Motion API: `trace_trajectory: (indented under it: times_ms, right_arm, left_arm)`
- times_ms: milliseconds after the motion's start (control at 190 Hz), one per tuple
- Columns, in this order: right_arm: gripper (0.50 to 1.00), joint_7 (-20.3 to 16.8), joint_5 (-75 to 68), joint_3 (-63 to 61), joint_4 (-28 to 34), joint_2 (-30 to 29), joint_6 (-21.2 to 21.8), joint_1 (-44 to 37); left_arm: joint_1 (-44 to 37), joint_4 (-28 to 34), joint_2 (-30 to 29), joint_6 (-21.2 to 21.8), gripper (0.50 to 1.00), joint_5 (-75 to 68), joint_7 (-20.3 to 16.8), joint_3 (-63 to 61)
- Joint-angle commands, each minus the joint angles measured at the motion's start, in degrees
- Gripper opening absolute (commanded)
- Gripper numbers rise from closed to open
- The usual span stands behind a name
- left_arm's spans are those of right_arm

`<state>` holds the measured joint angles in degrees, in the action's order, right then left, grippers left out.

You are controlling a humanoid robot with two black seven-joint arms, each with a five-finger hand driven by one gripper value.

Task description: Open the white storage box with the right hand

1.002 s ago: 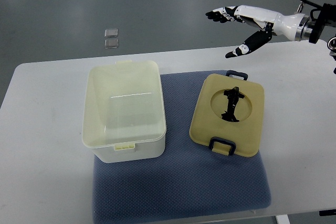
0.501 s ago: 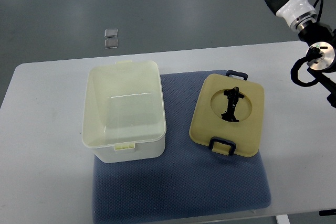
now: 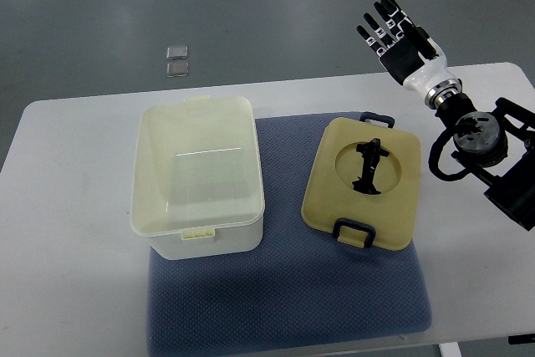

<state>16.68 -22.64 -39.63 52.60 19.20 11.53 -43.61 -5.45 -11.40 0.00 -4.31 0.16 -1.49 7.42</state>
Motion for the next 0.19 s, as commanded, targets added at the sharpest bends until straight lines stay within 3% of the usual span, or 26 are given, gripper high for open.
trace_trajectory:
  times_ms: [0, 184]
  right_arm:
    - [0.928, 0.11, 0.05, -0.1, -0.05, -0.04, 0.86, 0.37]
    - [0.928, 1.33, 0.05, -0.1, -0.22, -0.22, 1.56, 0.37]
  left_arm:
    - [0.0, -0.03, 0.0, 0.0, 1.0, -0.08, 0.0, -0.04]
    - [0.0, -0.03, 0.0, 0.0, 1.0, -0.08, 0.0, 0.05]
